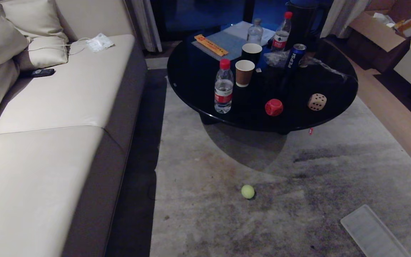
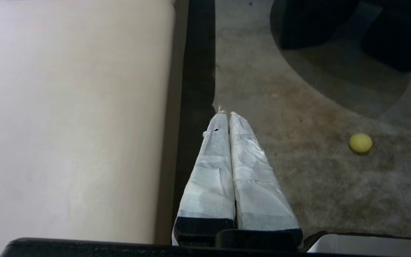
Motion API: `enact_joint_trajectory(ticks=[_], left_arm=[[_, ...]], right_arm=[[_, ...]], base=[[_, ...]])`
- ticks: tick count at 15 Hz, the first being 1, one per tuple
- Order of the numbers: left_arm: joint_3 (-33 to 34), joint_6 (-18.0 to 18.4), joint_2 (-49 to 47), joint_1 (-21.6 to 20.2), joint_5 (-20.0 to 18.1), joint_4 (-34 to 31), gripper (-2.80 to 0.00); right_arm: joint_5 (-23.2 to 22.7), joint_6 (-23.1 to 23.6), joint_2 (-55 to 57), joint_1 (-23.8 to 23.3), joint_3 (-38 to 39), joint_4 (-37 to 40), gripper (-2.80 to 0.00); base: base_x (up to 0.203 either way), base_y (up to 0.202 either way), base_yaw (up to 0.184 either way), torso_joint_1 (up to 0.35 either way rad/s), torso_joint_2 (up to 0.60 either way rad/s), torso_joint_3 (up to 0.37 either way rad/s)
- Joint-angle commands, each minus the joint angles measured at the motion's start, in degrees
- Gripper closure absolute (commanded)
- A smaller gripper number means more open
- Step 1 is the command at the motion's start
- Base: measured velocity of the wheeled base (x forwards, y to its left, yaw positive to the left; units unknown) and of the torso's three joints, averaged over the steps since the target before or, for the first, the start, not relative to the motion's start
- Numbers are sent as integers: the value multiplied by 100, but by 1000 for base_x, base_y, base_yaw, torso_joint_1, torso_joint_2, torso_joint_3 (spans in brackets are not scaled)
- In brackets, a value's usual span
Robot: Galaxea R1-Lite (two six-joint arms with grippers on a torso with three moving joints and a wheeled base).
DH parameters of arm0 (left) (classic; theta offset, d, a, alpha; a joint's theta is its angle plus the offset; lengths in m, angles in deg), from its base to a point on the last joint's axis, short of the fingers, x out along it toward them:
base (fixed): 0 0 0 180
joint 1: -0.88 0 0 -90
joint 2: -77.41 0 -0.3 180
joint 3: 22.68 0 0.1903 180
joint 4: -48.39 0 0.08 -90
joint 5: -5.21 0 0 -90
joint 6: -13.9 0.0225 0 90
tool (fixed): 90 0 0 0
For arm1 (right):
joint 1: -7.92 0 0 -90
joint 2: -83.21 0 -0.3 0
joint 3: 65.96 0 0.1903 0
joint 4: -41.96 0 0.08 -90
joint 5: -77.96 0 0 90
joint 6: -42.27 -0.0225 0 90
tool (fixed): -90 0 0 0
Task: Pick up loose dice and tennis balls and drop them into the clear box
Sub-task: Find toys out of the box
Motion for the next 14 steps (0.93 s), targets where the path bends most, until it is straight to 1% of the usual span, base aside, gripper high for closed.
enact_joint_trajectory(ticks=[1, 9, 14], left_arm=[[0, -1, -8, -2, 1, -1, 0], [0, -39, 0, 6, 27, 4, 0], [0, 5, 0, -2, -8, -1, 0]], right_arm=[[0, -2, 7, 6, 0, -1, 0], [0, -2, 7, 1, 0, -1, 0], [0, -2, 7, 6, 0, -1, 0]], base=[[0, 0, 0, 2, -1, -196], [0, 0, 0, 1, 2, -196], [0, 0, 0, 2, 0, -196]])
